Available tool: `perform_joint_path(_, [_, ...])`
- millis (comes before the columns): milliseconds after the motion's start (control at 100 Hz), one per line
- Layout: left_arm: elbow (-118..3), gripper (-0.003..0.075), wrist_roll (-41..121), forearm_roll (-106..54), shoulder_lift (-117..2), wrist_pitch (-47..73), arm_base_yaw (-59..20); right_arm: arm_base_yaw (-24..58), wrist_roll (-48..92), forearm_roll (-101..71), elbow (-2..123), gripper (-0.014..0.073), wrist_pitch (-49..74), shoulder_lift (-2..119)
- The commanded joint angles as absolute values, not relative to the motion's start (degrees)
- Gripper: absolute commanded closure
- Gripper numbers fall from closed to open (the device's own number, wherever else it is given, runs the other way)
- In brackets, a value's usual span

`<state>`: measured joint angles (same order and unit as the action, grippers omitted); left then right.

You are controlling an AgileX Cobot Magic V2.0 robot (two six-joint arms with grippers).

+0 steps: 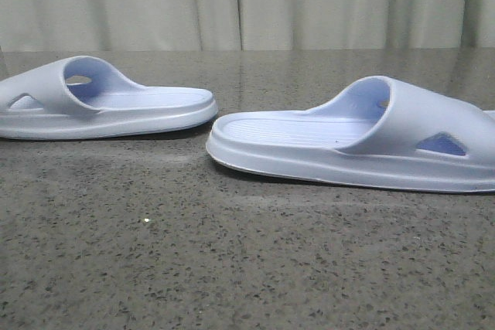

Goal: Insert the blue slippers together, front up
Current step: 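Grasp each slipper's heel edge, left gripper one, right gripper the other, then lift both slippers and bring them together above the table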

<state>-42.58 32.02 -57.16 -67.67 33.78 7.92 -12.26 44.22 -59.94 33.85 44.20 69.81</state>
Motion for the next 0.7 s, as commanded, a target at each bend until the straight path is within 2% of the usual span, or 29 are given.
perform_joint_path(0, [-44.89,0.0356,42.95,-71.21,-70.25,38.57,11.81,-12.54,45.5,-60.6,35.26,0.0701,43.96,69.35])
perform_joint_path(490, [-47.06,0.0363,53.23,-81.28,-85.44,45.58,13.45,-12.54,45.5,-60.6,35.26,0.0701,41.46,69.35])
perform_joint_path(610, [-47.06,0.0415,54.45,-82.75,-86.95,47.2,13.45,-12.54,45.5,-60.6,35.26,0.0701,41.46,69.35])
perform_joint_path(690, [-47.06,0.0498,54.45,-82.75,-87.39,47.66,13.45,-12.54,45.5,-60.6,35.26,0.0701,41.46,69.35])
